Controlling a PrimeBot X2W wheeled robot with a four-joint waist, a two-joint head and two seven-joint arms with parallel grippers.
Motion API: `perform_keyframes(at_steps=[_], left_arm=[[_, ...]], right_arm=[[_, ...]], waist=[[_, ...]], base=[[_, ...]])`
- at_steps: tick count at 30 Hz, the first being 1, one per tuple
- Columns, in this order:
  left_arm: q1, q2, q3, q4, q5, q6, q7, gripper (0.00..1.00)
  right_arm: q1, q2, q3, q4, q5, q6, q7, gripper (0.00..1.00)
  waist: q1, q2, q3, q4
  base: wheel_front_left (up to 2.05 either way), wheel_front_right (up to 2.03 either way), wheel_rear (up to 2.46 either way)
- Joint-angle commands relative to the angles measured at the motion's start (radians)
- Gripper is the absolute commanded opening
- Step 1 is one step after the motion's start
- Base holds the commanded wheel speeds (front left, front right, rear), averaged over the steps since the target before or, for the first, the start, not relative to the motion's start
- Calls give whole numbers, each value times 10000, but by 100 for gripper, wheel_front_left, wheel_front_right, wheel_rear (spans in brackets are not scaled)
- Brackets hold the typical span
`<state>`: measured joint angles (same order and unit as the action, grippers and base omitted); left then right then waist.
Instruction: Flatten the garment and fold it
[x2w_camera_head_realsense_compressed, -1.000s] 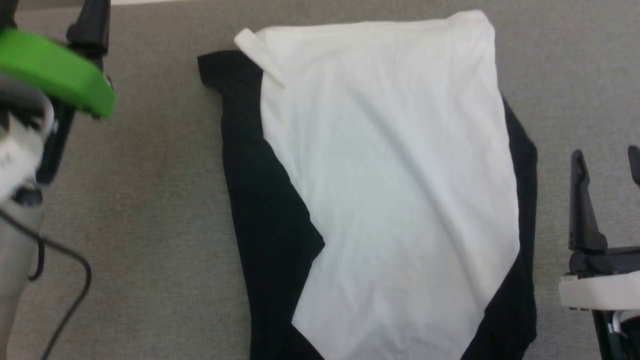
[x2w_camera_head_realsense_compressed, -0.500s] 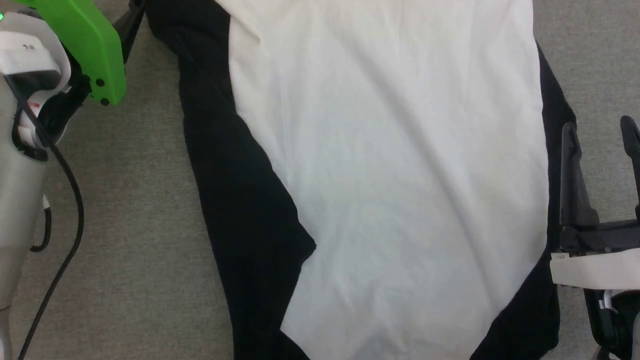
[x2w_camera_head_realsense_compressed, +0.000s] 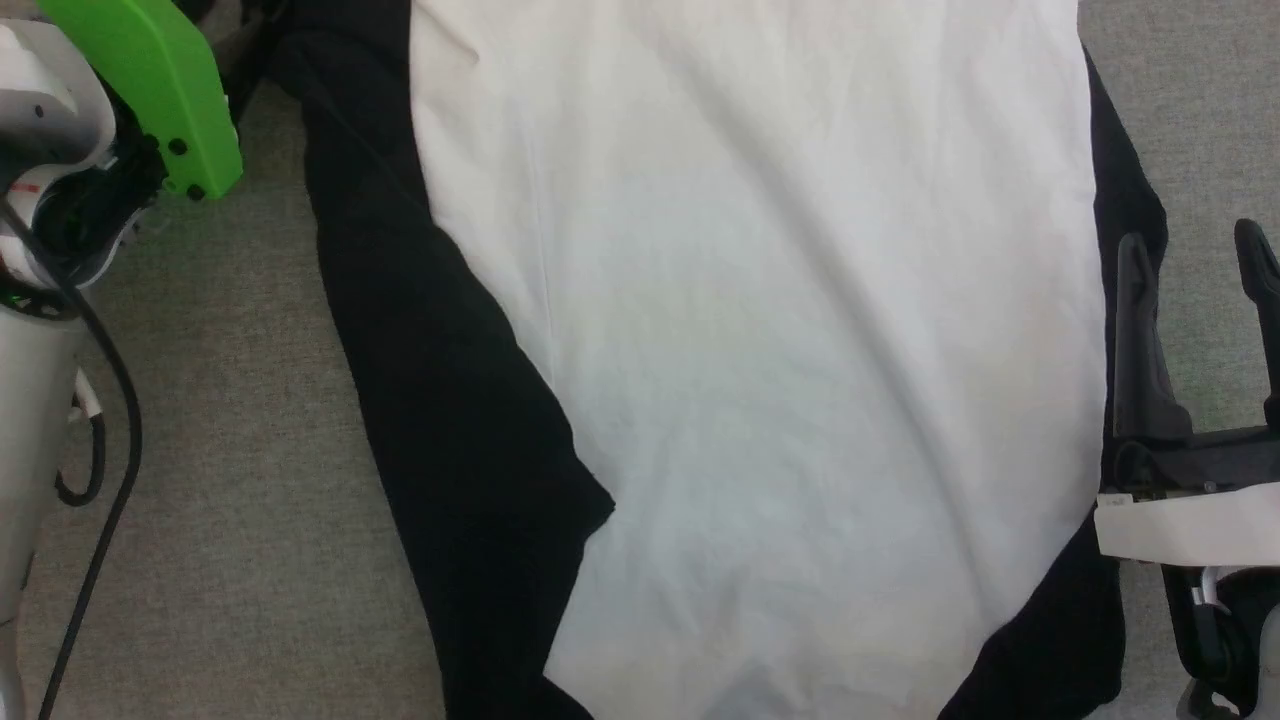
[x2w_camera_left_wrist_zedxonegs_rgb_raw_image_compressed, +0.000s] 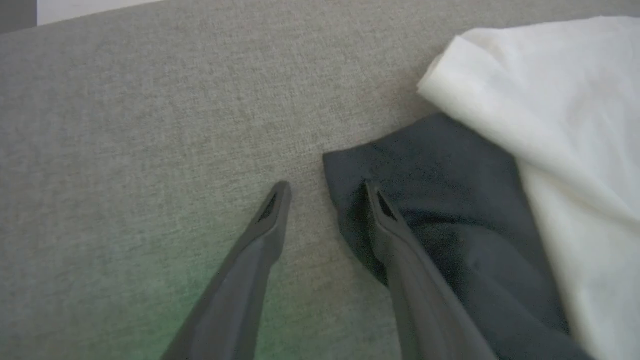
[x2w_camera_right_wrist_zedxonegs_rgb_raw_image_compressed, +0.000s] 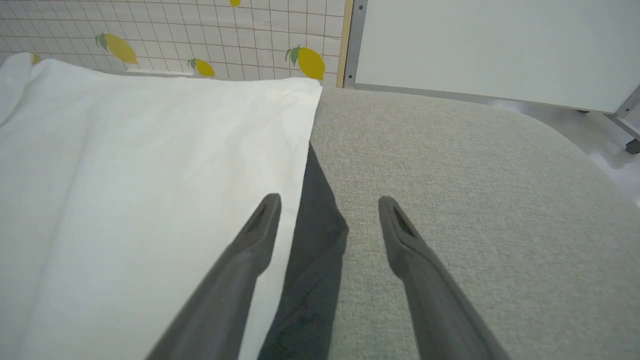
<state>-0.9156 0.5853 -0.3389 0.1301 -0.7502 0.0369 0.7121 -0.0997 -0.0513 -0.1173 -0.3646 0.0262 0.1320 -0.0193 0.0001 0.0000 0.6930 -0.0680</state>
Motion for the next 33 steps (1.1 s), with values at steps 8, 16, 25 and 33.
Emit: perform_keyframes(at_steps=[8,16,25,33], left_arm=[[458,68,212,27,147,230,-773,0],[1072,228,1070,-295,42,351,-2320,0],[3107,1211,2548,-1216,-536,532,-3028,0],[5703,1141,4050,-2091,-759,1551,-3978,0]], right_arm=[[-202,11,-58,126,36,-13,-24,100],[29,11,-382,309,74,-13,-25,100],[662,11,-782,371,281,-13,195,100],[1541,11,-1155,304,583,-13,441,100]], waist=[[-1,0,-105,-59],[-1,0,-1715,433],[-1,0,-3461,878],[-1,0,-4695,1178]], base=[[0,0,0],[0,0,0],[0,0,0],[0,0,0]])
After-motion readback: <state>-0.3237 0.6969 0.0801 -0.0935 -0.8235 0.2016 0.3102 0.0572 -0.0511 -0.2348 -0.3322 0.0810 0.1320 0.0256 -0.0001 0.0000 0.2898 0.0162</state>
